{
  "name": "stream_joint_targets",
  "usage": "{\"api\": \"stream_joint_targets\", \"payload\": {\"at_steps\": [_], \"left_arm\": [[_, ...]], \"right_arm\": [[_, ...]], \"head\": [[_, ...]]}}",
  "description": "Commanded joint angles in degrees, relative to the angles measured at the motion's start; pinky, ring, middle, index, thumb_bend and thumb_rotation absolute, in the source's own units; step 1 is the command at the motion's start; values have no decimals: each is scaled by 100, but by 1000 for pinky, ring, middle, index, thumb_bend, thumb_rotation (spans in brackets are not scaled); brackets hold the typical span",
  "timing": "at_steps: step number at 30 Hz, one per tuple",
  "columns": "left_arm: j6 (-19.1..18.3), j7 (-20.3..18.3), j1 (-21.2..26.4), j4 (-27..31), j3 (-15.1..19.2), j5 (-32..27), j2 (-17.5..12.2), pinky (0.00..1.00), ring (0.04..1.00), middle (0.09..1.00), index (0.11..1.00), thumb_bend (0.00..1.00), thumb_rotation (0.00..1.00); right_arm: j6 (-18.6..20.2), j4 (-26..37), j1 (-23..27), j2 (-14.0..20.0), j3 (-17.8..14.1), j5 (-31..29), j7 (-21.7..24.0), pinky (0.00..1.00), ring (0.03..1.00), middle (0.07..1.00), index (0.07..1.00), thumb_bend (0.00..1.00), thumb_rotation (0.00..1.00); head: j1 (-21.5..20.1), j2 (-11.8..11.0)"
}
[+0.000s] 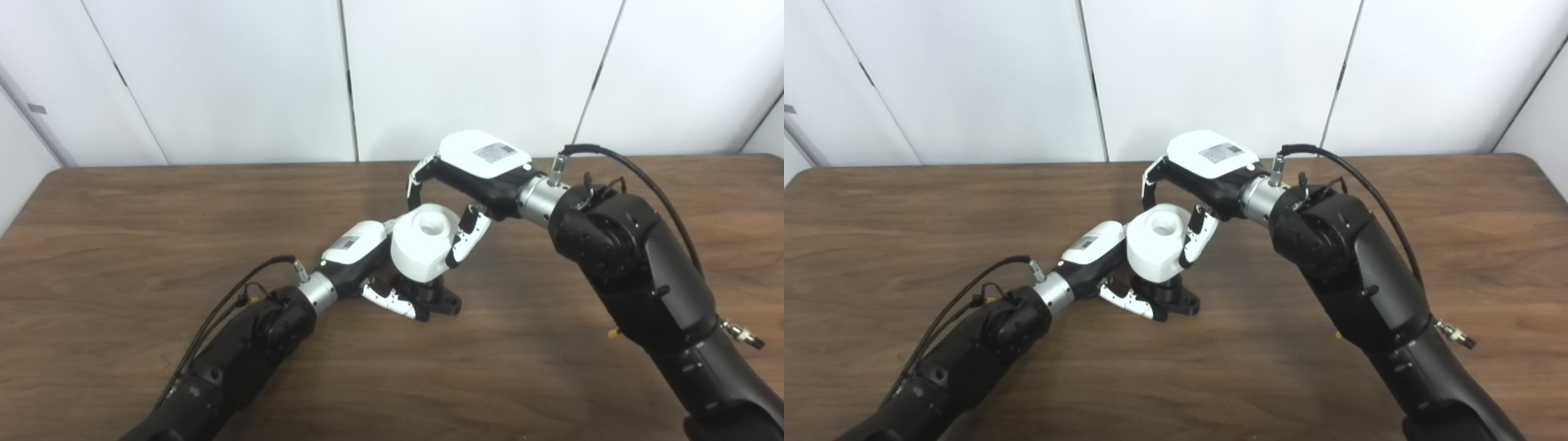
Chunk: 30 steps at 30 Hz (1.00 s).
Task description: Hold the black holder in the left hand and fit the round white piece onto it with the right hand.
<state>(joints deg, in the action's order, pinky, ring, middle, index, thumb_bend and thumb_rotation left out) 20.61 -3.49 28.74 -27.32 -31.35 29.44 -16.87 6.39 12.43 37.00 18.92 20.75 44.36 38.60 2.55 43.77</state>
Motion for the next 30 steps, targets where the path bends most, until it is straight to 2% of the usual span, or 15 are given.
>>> {"api": "stream_joint_targets", "payload": {"at_steps": [1,8,11,17,23,24,25,26,30], "left_arm": [[-370,-584,-261,-168,-162,258,-167,959,1000,1000,654,1000,310],[-388,-702,-266,-113,-78,213,-239,956,1000,996,494,1000,273],[-457,-853,-258,-49,-63,183,-265,969,1000,999,491,1000,256],[-428,-916,-227,-88,-77,231,-262,949,1000,995,508,1000,318],[-439,-854,-252,-44,-83,310,-242,949,994,983,492,1000,226],[-437,-857,-252,-50,-80,306,-238,964,997,986,488,768,153],[-423,-864,-251,-64,-75,287,-234,972,999,987,486,648,115],[-393,-860,-247,-87,-69,264,-230,982,1000,989,484,573,92],[-304,-817,-239,-159,-54,199,-215,988,1000,981,482,525,77]], "right_arm": [[16,137,272,25,-93,-35,-99,818,804,743,479,521,139],[77,175,249,14,-96,-29,-72,823,811,745,479,521,139],[112,187,245,18,-90,-23,-39,827,818,747,479,520,140],[116,185,252,24,-80,-16,-12,833,820,750,480,520,140],[123,172,232,14,-84,-27,-14,835,818,749,480,520,140],[135,174,225,10,-85,-26,-10,838,818,749,480,521,139],[135,173,211,5,-84,-32,-14,840,819,749,480,521,139],[121,164,201,4,-81,-41,-26,840,816,746,480,521,138],[54,143,178,16,-58,-65,-53,831,807,743,480,521,137]], "head": [[4,7],[8,10],[15,13],[10,24],[15,34],[15,34],[15,34],[13,39],[10,37]]}}
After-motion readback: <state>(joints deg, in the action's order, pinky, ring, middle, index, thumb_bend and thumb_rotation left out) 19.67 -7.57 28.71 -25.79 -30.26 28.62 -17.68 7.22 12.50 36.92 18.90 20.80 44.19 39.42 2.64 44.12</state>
